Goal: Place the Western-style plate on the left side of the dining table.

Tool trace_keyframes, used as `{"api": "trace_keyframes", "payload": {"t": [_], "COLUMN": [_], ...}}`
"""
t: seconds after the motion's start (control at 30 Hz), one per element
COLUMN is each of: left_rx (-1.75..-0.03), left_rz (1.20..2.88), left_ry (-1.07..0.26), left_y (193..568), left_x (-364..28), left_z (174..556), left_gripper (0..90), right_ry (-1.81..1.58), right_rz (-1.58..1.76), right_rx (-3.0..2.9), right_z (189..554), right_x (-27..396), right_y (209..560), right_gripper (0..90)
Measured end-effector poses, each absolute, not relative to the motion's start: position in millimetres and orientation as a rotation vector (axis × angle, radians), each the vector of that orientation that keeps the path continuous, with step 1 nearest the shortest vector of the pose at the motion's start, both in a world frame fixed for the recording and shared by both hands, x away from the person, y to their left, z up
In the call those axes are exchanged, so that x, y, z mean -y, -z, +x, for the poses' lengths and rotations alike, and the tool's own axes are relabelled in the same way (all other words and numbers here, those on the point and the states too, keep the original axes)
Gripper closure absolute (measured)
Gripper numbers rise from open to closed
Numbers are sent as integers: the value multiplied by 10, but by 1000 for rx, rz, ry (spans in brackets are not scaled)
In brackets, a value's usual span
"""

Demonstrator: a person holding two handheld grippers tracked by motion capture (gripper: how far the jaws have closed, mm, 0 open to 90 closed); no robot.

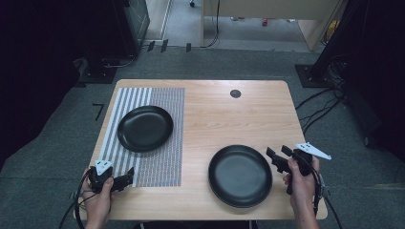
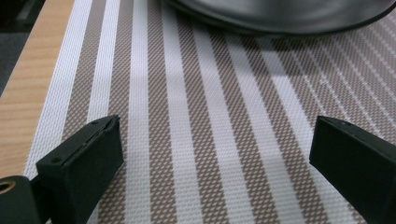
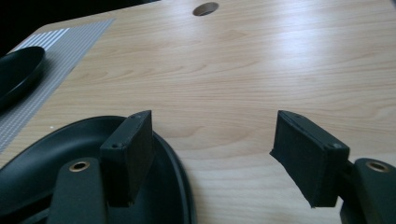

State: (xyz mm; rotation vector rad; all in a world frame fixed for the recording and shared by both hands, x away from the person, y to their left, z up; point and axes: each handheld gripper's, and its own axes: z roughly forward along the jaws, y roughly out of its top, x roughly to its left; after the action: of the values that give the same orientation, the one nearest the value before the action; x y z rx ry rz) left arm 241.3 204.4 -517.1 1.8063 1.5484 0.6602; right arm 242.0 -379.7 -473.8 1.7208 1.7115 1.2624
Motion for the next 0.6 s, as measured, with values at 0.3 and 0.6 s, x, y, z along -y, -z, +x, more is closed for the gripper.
{"api": "trace_keyframes", "payload": {"t": [0.3,0.6], "left_rx": [-1566,-1567], "left_rz": [1851,1880], "left_ry": [-641,-663], "left_y": [5186,5190], "left_x": [-2023,-1995], "left_z": [2441,2446], "left_gripper": [26,24], "right_ry": [-1230,-1164], "right_rz": [1768,1801], "right_rx": [-1651,-1672], "right_z": [2252,2167], "right_x": [4113,4264], "right_y": [4819,4948], "right_gripper": [292,288]}}
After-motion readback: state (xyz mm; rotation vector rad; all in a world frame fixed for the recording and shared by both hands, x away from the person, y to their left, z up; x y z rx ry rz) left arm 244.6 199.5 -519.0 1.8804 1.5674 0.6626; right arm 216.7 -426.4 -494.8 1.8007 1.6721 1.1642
